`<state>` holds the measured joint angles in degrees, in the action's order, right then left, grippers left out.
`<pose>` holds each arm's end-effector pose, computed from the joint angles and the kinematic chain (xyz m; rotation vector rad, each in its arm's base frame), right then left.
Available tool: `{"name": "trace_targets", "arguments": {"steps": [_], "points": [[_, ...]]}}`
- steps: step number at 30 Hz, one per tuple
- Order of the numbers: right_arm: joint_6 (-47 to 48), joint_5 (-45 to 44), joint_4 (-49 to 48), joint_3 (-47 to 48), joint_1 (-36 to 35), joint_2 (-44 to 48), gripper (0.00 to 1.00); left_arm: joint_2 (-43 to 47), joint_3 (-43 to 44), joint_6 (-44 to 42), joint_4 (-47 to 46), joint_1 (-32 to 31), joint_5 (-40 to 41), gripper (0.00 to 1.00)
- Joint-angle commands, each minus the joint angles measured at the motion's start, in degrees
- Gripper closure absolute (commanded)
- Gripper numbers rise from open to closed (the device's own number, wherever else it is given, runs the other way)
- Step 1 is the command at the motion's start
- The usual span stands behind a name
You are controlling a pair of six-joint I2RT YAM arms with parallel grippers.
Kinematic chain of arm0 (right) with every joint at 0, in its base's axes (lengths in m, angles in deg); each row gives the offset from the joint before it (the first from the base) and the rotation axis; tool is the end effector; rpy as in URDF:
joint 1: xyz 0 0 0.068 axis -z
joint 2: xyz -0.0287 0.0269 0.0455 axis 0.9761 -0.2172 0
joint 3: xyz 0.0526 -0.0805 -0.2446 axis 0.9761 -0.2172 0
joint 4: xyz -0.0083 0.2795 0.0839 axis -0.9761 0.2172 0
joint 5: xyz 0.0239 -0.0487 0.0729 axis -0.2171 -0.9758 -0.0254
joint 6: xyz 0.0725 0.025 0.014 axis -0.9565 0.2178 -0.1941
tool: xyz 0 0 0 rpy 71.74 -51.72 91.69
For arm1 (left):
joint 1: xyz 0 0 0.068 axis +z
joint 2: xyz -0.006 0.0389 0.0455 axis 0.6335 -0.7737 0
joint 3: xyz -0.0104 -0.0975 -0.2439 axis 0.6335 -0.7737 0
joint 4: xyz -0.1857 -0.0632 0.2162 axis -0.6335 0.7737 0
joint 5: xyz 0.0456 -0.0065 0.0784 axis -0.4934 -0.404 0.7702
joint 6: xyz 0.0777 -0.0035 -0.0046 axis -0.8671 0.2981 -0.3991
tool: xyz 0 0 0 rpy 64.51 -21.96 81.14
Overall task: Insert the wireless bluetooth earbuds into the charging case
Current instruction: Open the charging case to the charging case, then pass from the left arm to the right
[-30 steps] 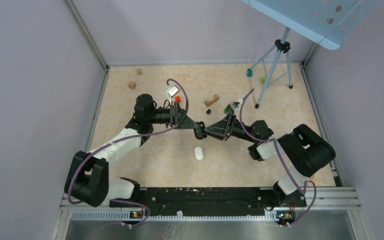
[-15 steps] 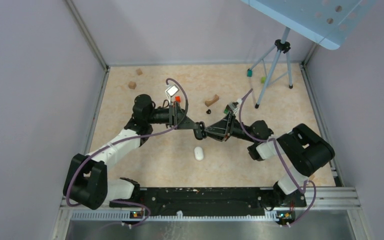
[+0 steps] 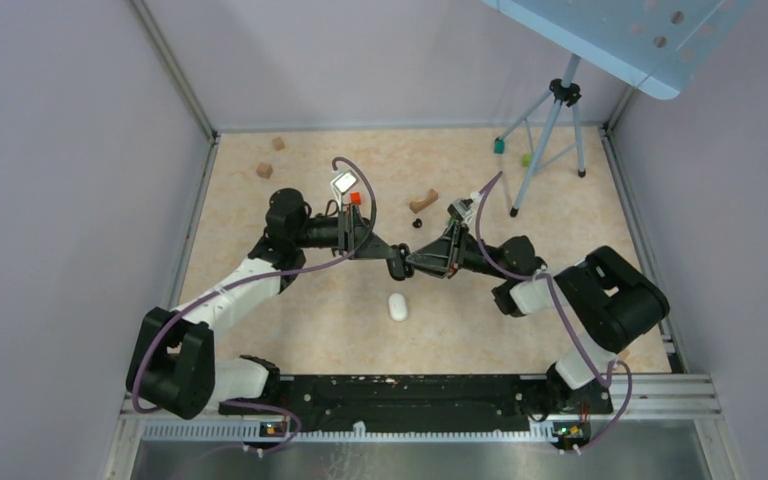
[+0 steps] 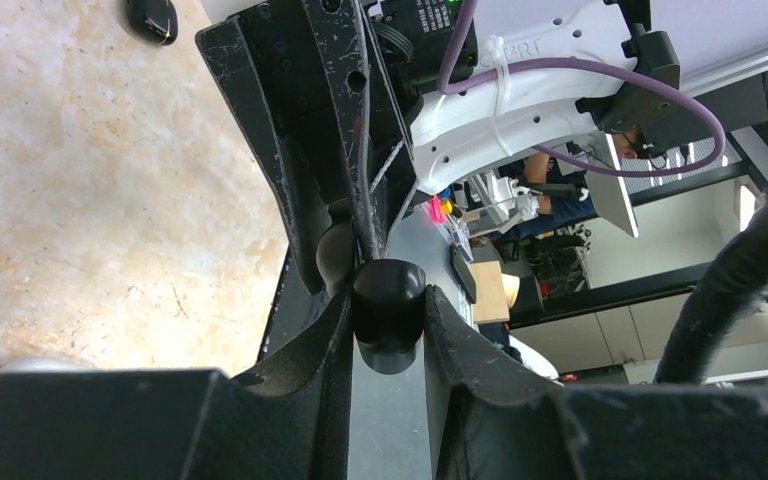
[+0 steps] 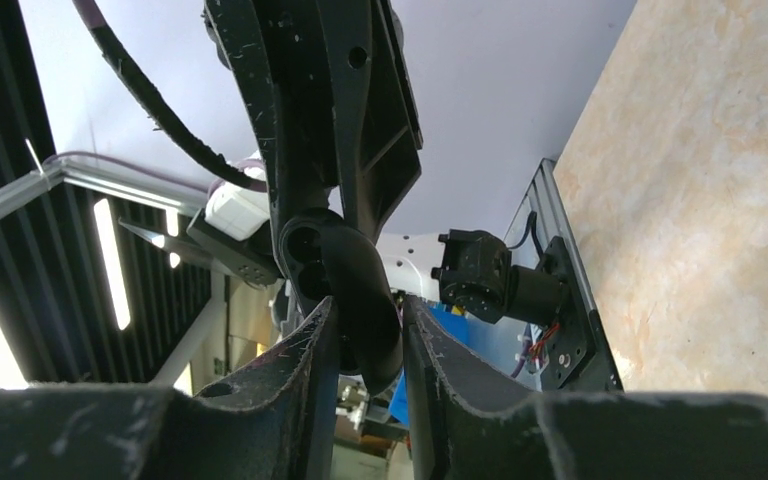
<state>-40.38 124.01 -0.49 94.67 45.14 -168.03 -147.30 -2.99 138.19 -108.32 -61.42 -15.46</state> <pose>0.2347 0.2043 0.1696 -0.0066 1.7874 2.2038 0.2678 -0.1749 0.2557 0.5128 1.9327 -1.8911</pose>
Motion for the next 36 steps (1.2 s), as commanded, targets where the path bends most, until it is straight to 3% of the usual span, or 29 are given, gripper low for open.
{"name": "trace_targets", "arguments": {"steps": [1,8,15,18,20,24,26,33,36], "points": [[2.1,1.4,-8.7,2.8,-1.3,1.0,0.73,1.2,0.5,-2.2,-0.6,-0.1,-0.2,1.0],[8.0,2.3,1.2,3.2,-1.9,5.0,0.73,0.6,0.6,-3.1,0.7,-0.1,0.1,1.0],[13.0,1.9,11.6,3.6,-1.9,8.9,0.95,0.4,1.7,-4.7,3.0,-0.1,0.4,1.0],[15.7,0.7,17.6,4.1,-1.8,10.9,1.0,0.4,2.6,-6.9,6.3,-0.2,1.1,0.81],[18.3,-0.5,23.4,4.6,-1.8,13.0,1.0,0.6,3.8,-9.4,10.3,-0.2,2.2,0.61],[28.1,-5.2,42.2,7.2,-1.9,18.6,1.0,0.8,7.1,-15.4,19.6,-0.2,5.2,0.29],[32.9,-8.1,52.7,9.2,-1.9,21.4,1.0,1.1,8.5,-17.7,23.1,-0.1,6.8,0.18],[42.1,-20.1,76.5,15.0,-2.3,26.5,1.0,2.3,10.3,-19.8,29.1,0.4,12.1,0.07],[46.0,-30.5,91.0,19.8,-4.3,26.7,1.0,3.5,10.2,-18.5,30.5,0.6,16.3,0.04]]}}
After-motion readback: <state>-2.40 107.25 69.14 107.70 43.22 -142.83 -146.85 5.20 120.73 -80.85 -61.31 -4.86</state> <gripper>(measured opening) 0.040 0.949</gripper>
